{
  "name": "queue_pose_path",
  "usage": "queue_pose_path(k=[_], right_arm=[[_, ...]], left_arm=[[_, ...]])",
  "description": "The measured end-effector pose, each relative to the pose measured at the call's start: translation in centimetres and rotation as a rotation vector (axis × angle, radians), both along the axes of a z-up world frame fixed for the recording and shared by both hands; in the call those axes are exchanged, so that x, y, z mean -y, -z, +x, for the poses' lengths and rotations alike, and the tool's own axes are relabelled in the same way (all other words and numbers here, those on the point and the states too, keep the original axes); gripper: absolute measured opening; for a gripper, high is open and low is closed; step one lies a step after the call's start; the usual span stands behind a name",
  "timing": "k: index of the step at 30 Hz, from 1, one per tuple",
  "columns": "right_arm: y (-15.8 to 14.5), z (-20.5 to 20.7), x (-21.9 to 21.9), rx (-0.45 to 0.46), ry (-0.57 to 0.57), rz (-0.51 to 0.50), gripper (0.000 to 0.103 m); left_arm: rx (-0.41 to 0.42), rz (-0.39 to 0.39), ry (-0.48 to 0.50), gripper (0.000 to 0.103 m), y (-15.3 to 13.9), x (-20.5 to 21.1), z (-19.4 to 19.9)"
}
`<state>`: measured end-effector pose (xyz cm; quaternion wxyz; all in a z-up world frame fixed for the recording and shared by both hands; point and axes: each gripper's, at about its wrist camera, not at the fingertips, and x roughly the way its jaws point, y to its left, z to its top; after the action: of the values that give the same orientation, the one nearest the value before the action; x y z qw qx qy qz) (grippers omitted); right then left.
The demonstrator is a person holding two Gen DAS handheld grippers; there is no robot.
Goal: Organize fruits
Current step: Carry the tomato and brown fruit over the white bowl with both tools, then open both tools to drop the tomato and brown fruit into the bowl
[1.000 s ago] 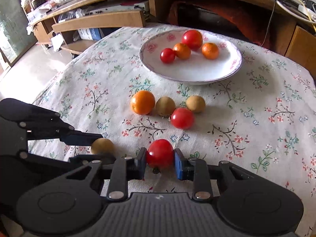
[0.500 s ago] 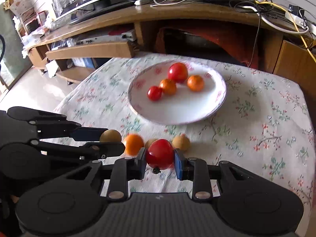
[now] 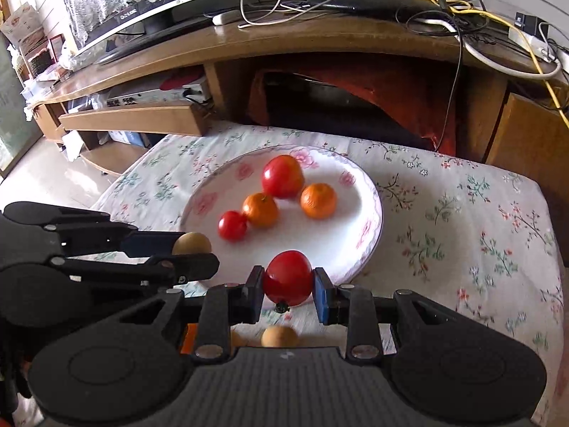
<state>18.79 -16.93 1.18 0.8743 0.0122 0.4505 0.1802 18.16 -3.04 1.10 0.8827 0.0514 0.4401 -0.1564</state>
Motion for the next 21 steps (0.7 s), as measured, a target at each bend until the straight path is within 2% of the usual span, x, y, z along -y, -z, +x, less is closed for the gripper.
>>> queue_pose_path(k=[10, 21], right_arm=[[1.8, 2.3, 0.2, -0.022, 0.007, 0.009, 0.022], [1.0, 2.0, 0.3, 0.013, 0.015, 0.016, 0.022]], left_arm=[[-0.021, -0.004, -0.031, 0.034, 1.2, -0.2, 1.6], [0.002, -0.026, -0.045, 0.042, 0.4, -0.5, 1.4]])
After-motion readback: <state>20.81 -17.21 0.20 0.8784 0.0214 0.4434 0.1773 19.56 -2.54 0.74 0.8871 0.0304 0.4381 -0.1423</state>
